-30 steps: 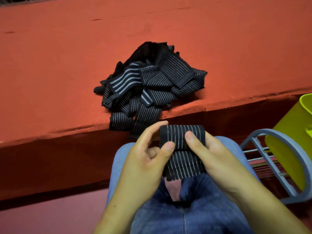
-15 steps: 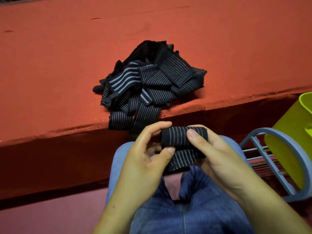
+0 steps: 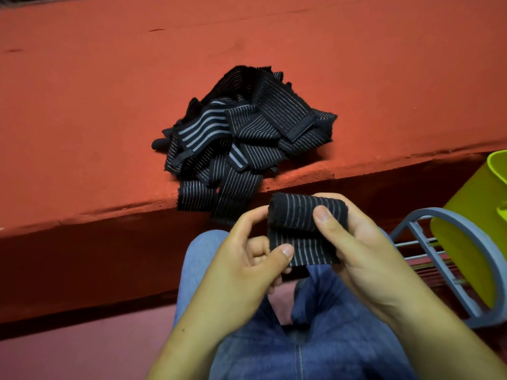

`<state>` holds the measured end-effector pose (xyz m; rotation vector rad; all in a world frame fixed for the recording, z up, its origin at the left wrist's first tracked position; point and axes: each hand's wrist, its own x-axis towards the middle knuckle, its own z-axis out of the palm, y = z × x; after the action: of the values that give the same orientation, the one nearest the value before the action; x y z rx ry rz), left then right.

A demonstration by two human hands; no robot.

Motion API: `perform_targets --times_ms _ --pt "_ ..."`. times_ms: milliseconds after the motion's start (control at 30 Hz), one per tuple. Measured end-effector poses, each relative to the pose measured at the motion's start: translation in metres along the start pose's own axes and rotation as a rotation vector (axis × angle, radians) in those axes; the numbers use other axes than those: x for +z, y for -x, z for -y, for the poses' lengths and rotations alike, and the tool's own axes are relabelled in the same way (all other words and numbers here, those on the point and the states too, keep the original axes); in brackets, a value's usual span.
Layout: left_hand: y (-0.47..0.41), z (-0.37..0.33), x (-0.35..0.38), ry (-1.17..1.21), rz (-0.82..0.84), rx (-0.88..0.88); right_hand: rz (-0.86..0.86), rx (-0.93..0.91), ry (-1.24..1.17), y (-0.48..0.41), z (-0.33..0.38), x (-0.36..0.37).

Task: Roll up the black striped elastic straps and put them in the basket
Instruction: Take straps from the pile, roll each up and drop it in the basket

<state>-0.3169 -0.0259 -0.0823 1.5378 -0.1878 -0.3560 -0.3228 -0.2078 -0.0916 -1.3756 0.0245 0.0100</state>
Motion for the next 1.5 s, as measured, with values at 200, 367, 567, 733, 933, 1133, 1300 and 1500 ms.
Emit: perform_targets --times_ms 200,367,567,733,933,1133,1300,1500 --pt "0.001 -0.006 -0.005 0.011 0.083 -0.068 0.029 -0.019 0.022 -0.001 0.000 -0.005" --pt "0.002 -0.005 0.001 0.075 0.062 -0.148 0.024 -0.072 0.063 -0.001 0.001 -0.002" --pt "0.001 0.008 0.021 0.037 -0.060 -0.171 0.039 -0.092 0.057 0.000 0.002 0.003" --pt "0.003 0.007 0.024 0.016 -0.071 -0.149 0.032 -0.110 0.052 0.001 0.002 0.003" --pt "0.002 0.005 0.021 0.084 0.019 -0.228 0.053 -0.139 0.082 0.002 0.004 0.003" --pt "-0.003 0.006 0.005 0.107 -0.016 -0.239 0.092 -0.123 0.141 -0.002 0.007 -0.006" --pt "-0.009 -0.005 -0.007 0.223 -0.042 -0.139 0.158 -0.096 0.158 0.000 0.006 -0.007" --pt "-0.011 -0.007 -0.007 0.153 -0.065 -0.109 0.201 -0.060 0.172 0.002 0.010 -0.010"
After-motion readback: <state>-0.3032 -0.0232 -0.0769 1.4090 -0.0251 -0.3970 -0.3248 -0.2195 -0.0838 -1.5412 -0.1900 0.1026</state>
